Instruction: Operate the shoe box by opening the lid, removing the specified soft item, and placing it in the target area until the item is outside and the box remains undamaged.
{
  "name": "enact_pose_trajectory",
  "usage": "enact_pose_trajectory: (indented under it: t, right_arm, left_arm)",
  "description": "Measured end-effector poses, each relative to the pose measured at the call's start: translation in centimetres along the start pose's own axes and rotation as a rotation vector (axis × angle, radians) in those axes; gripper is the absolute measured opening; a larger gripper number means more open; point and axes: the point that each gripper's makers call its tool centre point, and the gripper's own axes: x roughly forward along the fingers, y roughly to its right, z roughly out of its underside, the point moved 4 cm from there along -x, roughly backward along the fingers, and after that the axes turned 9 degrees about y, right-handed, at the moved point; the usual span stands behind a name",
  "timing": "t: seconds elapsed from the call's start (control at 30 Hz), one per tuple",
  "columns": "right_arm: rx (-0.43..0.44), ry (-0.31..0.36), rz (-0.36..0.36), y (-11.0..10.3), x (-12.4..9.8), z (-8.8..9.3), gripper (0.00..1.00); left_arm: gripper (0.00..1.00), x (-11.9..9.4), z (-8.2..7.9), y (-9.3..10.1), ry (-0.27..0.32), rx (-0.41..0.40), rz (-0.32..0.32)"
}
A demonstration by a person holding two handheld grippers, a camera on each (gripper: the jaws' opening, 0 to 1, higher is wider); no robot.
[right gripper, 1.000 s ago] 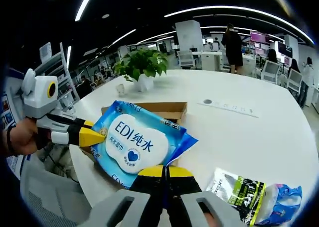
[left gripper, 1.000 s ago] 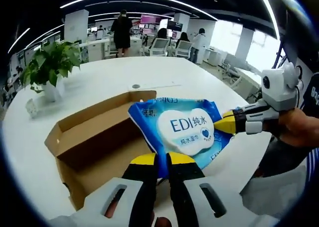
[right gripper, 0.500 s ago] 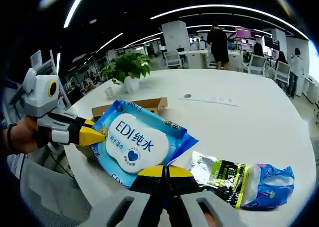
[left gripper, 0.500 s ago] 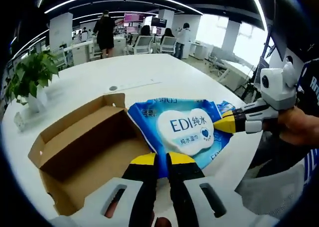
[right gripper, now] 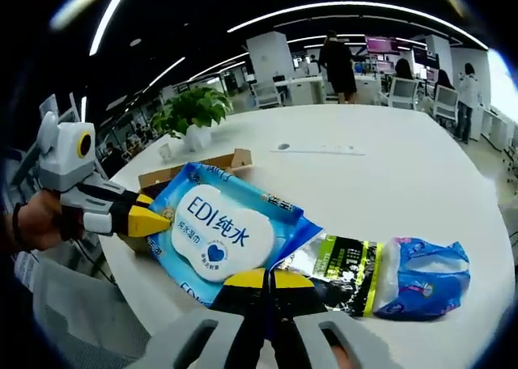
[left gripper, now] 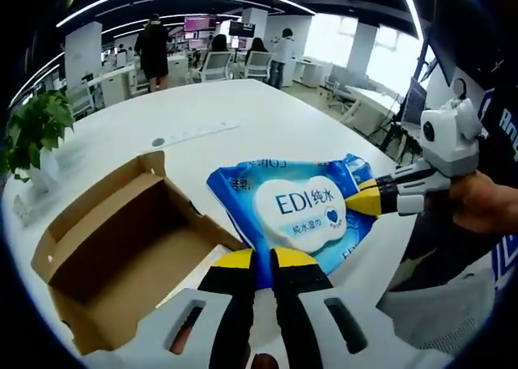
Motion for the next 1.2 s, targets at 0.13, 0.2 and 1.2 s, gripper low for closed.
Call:
enact_pose_trajectory:
  t: [0.13,0.2,1.2]
  right_arm:
    - [0.016,-0.002,0.012,0.9,-0.4,0.3,0.0]
    - [0.023,-0.004,0.018,1.5,-0.6,0.5,0.0]
    - [0.034,-0.105,0.032,7.4,1.8,1.4,0.0]
  left_arm:
    - [0.05,0.8,-0.1,0.8,-0.011,0.01,0.015]
    - [0.05,1.3,-0.1,1.1,-0.016,0.016,0.023]
    - [0.06,8.5,-0.1,2.2,-0.116,0.114,0.053]
